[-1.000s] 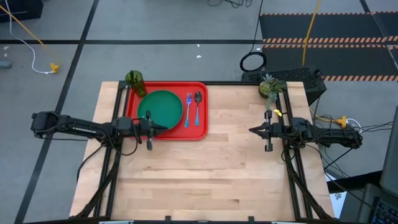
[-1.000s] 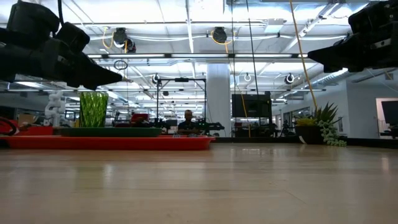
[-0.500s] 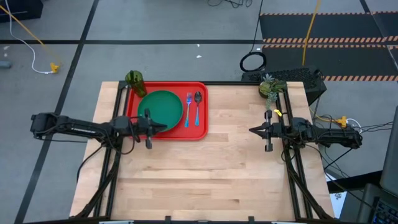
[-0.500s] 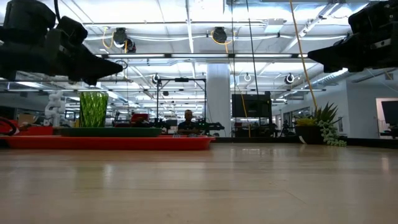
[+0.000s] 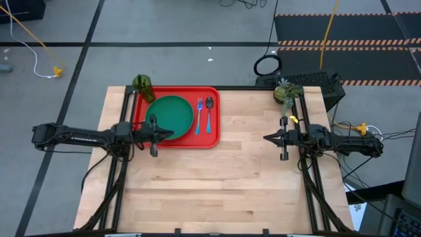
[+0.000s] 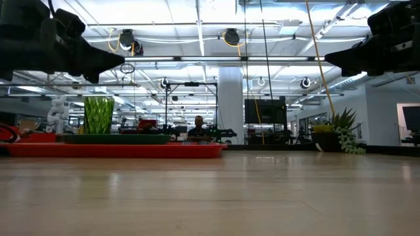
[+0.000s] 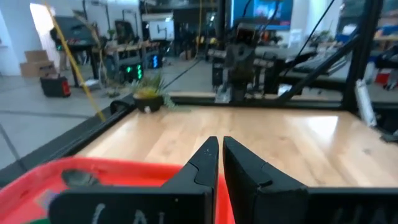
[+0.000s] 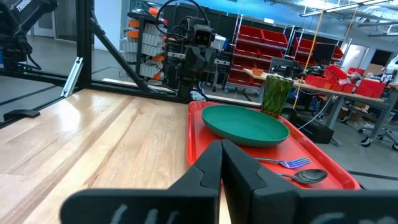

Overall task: Pick and place plate/cup/fork/spoon on tray
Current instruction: Return to Home Position

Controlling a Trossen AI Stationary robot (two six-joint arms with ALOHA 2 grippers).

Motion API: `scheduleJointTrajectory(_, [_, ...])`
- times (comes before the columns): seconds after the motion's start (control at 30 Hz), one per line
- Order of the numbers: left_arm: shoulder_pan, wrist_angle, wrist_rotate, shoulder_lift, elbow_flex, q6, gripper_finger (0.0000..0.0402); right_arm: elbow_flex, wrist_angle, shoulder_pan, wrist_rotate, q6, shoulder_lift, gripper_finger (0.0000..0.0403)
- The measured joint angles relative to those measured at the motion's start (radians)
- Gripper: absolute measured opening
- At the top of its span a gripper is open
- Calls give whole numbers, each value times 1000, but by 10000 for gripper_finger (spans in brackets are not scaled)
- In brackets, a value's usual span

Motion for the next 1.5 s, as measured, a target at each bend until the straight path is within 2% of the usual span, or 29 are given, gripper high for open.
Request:
scheduleJointTrajectory(0.17, [-20, -18, 26, -77, 0, 5, 26, 0, 0, 0, 0, 0, 0, 0])
scheduleJointTrajectory(0.77, [-72, -278, 23, -327, 0, 17, 26, 0, 0, 0, 0, 0, 0, 0])
scheduleJointTrajectory(1.5, [-130, -546, 24, -523, 0, 62, 26, 0, 0, 0, 0, 0, 0, 0])
